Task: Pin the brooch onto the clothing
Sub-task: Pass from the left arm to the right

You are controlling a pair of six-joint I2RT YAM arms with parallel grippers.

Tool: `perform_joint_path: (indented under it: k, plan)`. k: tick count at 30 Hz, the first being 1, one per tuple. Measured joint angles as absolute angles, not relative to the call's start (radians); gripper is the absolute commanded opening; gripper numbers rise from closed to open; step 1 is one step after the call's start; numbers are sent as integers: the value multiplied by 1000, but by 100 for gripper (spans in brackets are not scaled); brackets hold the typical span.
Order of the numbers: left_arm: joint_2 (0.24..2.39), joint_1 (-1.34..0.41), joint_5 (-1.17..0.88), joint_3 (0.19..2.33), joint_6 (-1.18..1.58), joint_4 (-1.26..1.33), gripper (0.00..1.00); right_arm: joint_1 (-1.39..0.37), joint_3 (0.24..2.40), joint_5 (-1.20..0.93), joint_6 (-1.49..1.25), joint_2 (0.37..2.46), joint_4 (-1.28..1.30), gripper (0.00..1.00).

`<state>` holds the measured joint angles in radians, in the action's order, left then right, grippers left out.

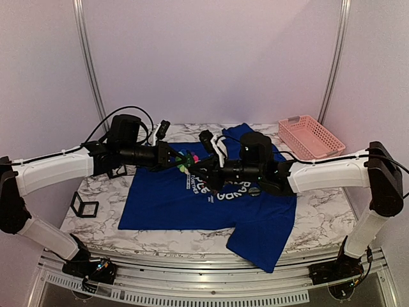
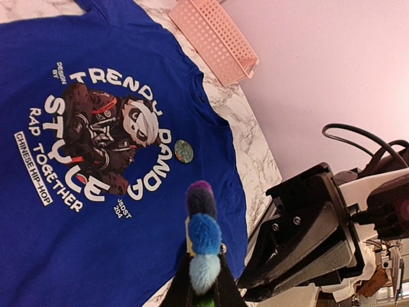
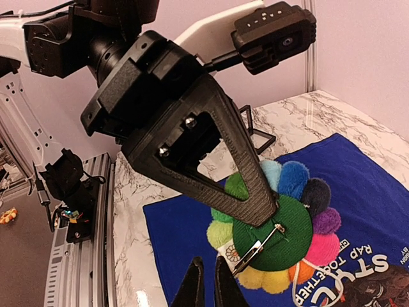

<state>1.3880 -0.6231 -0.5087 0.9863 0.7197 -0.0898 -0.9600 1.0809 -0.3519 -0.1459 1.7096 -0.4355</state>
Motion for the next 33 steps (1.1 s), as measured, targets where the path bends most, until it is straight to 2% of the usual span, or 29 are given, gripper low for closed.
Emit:
perform_joint_path:
  k: [26,33]
  plan:
    - [1390,-623,-513,989,719,-88,0,-960,1084,-369,-187,1699,-361,16]
    - [1390,-623,-513,989,719,-87,0,-960,1113,-366,-196,1742,-329,10]
